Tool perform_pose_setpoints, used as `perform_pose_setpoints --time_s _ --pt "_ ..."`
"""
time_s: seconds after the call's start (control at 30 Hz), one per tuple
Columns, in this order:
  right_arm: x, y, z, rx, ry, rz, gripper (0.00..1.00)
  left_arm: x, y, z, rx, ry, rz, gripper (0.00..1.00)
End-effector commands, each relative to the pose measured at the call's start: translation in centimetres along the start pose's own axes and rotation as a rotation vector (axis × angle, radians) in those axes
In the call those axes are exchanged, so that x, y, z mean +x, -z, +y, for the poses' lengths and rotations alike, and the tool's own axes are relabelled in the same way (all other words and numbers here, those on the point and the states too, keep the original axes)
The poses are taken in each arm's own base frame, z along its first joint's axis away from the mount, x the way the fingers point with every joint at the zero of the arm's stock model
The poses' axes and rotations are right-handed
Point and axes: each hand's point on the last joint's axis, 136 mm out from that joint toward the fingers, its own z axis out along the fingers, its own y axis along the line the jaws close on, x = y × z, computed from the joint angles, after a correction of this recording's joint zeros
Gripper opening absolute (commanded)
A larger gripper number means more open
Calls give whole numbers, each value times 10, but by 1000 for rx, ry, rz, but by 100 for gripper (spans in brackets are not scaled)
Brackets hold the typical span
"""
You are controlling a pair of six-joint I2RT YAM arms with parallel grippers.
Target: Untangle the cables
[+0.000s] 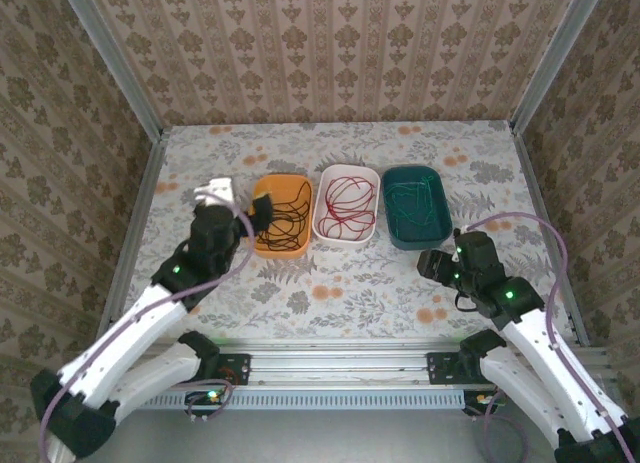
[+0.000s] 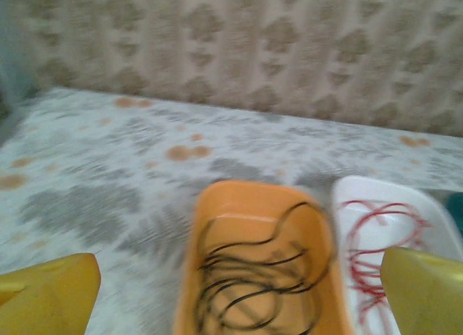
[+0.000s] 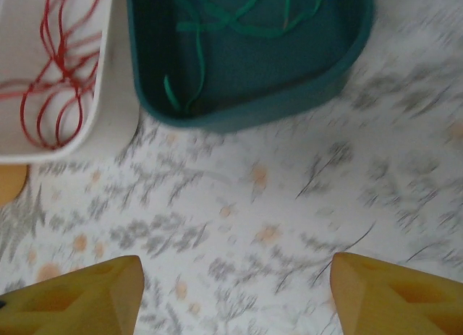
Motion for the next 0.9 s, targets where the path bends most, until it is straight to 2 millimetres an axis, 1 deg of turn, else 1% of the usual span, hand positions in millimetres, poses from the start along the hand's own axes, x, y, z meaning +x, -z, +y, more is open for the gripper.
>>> perform_pose_setpoints --time_s 0.0,0.03,0.07,0.13,0.2,0.23,0.27,0.3,0.33,0.4,0.43,0.47,0.53,0.57,0.6,0.63,0.7,0.8,0.83,0.87 --pt "-48 10 -17 86 16 -302 83 43 20 75 -301 -93 56 100" --pt "-59 12 -21 95 3 -403 99 45 26 87 -339 -119 43 100" --pt "-70 15 -24 100 -13 -495 100 47 30 98 -377 -135 34 100" --pt "-81 11 -39 162 -7 -652 100 52 34 120 -460 -165 11 100" --pt "-82 4 -60 283 -14 -709 100 58 32 135 -520 -181 0 100" --pt "-82 2 -72 366 -49 -711 100 63 28 141 -537 -193 0 100" --pt "-85 3 -79 425 -71 -707 100 67 21 141 -528 -200 -2 100" --pt "-91 1 -79 465 -52 -701 100 72 15 148 -543 -214 4 100" --pt "-100 -3 -74 485 -16 -701 100 77 8 151 -544 -224 18 100" --pt "-112 -13 -67 544 93 -665 100 84 -1 162 -585 -211 53 100" --pt "-116 -21 -65 581 160 -637 100 89 -7 167 -603 -196 77 100" --pt "-118 -26 -67 631 207 -618 100 96 -14 172 -612 -185 105 100" --pt "-114 -45 -76 682 252 -573 100 112 -28 179 -628 -165 150 100" --pt "-109 -55 -83 692 243 -554 100 113 -35 180 -630 -180 162 100" --pt "-109 -60 -90 699 239 -563 100 110 -44 177 -619 -195 153 100" --pt "-111 -65 -87 683 249 -548 100 108 -51 173 -597 -220 143 100" --pt "-120 -75 -77 565 259 -604 100 101 -67 165 -536 -261 116 100" --pt "-125 -88 -67 349 235 -635 100 96 -86 164 -477 -247 96 100" --pt "-127 -90 -68 306 217 -643 100 95 -91 165 -458 -237 90 100" --pt "-126 -96 -66 245 222 -640 100 93 -97 164 -433 -232 81 100"
